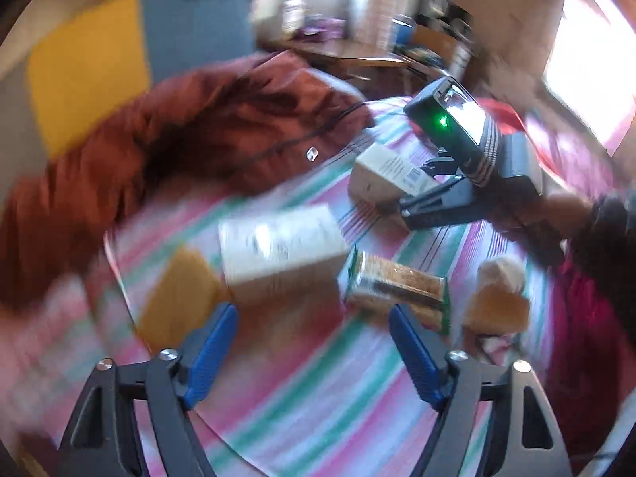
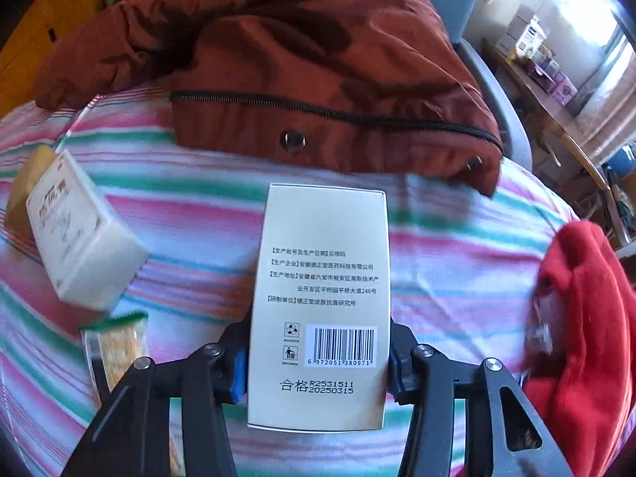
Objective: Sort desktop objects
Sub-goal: 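Grasp the white printed box with the left tool while the right tool holds its box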
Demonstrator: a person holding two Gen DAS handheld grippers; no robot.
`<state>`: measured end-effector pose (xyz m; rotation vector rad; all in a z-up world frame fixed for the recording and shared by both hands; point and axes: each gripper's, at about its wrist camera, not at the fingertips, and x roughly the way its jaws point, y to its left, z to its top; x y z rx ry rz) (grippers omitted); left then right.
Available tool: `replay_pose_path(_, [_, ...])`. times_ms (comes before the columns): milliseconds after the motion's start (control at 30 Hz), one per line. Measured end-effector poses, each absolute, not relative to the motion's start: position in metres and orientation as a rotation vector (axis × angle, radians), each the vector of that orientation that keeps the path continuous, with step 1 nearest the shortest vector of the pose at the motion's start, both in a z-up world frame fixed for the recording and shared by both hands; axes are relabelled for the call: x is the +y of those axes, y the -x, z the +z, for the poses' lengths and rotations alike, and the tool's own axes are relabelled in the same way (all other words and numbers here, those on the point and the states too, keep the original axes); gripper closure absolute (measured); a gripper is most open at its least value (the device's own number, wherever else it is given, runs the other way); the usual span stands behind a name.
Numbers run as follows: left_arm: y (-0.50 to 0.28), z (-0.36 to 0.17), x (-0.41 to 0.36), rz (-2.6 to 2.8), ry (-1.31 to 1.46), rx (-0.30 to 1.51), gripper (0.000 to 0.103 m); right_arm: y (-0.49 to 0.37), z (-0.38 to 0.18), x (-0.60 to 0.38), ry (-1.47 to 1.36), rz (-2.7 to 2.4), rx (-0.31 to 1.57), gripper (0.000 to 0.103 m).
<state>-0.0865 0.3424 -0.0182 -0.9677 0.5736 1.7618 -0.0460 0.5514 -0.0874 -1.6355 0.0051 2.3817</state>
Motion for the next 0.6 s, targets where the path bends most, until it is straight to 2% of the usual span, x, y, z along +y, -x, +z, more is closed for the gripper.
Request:
replay_pose_path(233, [0.096, -0.023, 0.387, 1.644, 0.713, 0.986, 0.017, -0.003, -0.078, 0.540, 1.567, 2.440, 0.181, 0.053])
replay_pose_path(600, [0.109, -0.065, 0.427, 1.361, 0.721, 1.248, 0.016, -0.029, -0.062, 0.539, 1.502, 2.557, 0.279, 0.052])
